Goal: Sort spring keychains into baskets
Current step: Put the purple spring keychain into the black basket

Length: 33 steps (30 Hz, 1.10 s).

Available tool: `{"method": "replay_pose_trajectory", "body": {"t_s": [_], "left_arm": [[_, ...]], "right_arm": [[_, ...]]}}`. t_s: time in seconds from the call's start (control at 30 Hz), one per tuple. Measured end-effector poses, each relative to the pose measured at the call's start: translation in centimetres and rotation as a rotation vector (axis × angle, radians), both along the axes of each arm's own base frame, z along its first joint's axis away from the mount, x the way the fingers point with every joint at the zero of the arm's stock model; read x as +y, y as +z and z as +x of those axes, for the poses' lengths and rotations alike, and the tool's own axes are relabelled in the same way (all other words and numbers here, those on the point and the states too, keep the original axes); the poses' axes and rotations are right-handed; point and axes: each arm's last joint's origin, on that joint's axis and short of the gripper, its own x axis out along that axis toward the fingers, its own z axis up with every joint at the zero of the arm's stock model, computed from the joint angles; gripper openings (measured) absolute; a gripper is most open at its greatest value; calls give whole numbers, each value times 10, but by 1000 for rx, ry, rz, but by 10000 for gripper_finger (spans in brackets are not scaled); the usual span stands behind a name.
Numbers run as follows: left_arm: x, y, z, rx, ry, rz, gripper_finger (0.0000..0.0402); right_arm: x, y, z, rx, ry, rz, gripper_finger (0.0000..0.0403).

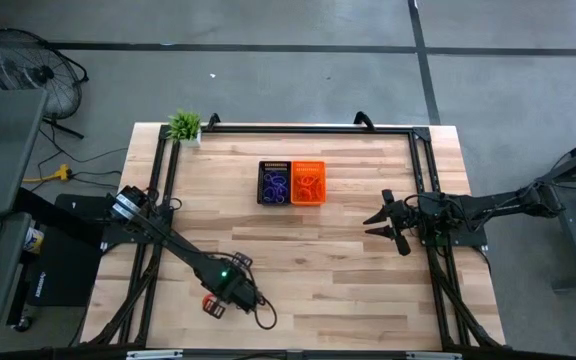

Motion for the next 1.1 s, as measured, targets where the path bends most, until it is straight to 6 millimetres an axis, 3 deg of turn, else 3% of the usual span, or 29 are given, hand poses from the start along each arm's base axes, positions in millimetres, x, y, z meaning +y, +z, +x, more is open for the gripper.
{"method": "replay_pose_trajectory", "body": {"t_s": [0.33, 0.57, 0.9, 1.1], "left_arm": [[0, 0, 1, -2, 7, -10, 19], [2, 6, 2, -19, 83, -40, 13], [31, 47, 10, -182, 377, -77, 13], [66, 68, 19, -280, 569, -75, 13]], "right_arm": [[0, 0, 0, 0, 0, 0, 114], [0, 0, 0, 0, 0, 0, 114], [0, 0, 0, 0, 0, 0, 114], [0, 0, 0, 0, 0, 0, 114]]}}
